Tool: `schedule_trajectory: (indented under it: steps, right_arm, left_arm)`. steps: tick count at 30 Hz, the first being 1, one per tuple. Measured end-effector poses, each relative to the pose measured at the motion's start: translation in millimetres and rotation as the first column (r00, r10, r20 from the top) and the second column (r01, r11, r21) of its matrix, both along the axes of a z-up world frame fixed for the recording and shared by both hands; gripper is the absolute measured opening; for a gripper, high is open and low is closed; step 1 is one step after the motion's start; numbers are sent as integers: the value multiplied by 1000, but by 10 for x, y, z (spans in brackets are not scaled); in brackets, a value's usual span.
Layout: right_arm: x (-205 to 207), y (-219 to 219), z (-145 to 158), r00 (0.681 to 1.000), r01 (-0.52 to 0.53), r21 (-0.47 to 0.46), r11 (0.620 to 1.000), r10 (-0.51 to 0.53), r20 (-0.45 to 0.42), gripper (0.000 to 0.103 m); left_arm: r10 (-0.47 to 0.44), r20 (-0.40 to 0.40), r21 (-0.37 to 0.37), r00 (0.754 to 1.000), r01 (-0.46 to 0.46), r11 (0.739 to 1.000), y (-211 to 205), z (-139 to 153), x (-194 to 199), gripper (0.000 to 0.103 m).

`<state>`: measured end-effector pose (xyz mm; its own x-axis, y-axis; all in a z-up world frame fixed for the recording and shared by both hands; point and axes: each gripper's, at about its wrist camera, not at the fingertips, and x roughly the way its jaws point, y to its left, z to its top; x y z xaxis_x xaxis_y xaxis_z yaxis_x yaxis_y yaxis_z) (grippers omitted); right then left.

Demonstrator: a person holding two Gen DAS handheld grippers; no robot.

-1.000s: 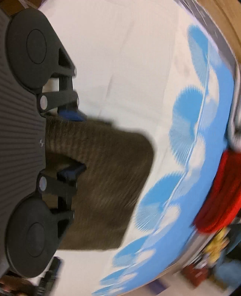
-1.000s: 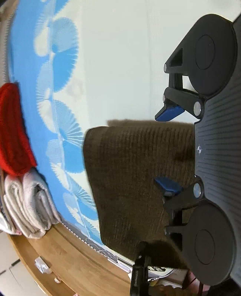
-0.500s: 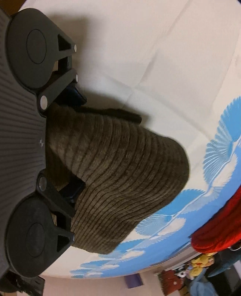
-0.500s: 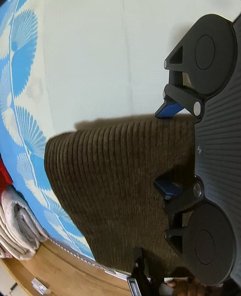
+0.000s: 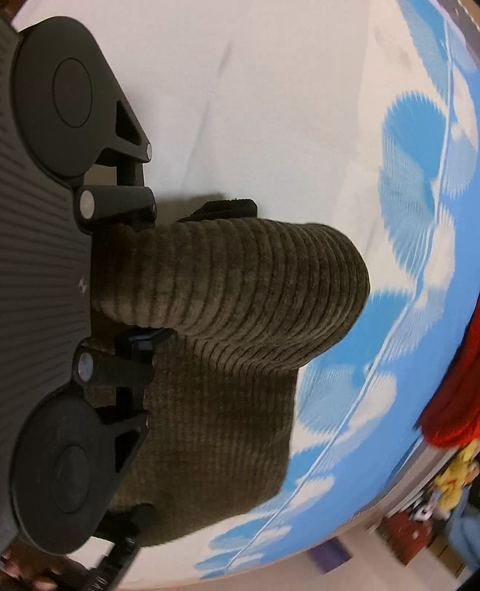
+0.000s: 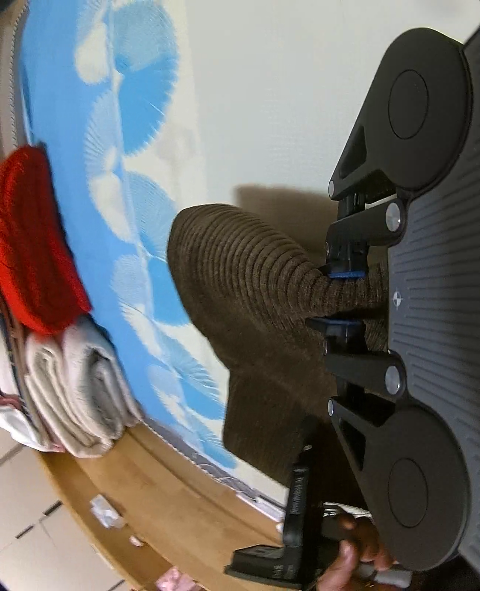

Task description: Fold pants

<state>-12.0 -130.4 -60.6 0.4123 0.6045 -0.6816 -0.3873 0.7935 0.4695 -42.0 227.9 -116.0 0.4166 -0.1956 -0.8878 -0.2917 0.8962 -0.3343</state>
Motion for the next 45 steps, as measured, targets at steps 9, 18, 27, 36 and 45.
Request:
schedule_trajectory:
  steps: [9,18,27,36,45]
  right_arm:
    - [349,-1134,560,994,94,-46,995,-90,69,18]
    - [957,-2284,316,911,413,-480,774,-356,209,40]
    - [857,-2125,123,996,24,-299,954,2,88,39]
    - [927,-2184,-52,993,-100,-343,934,116,27,40]
    - [1613,-2380,-21,952,284,-222,933,-247,179,55]
  left_arm:
    - [-110,195,-94,975,131,987,-1149,384,680,39]
    - [-37,200,150,979,6,989,-1780,453,1124,56]
    - [-460,131,159,878,439,884,-2505,280,1115,23]
    - [-433,37,198,901,418,887,-2463,257,1172,15]
    - [-32,242,10,970,30,999,-2160,344,1503,67]
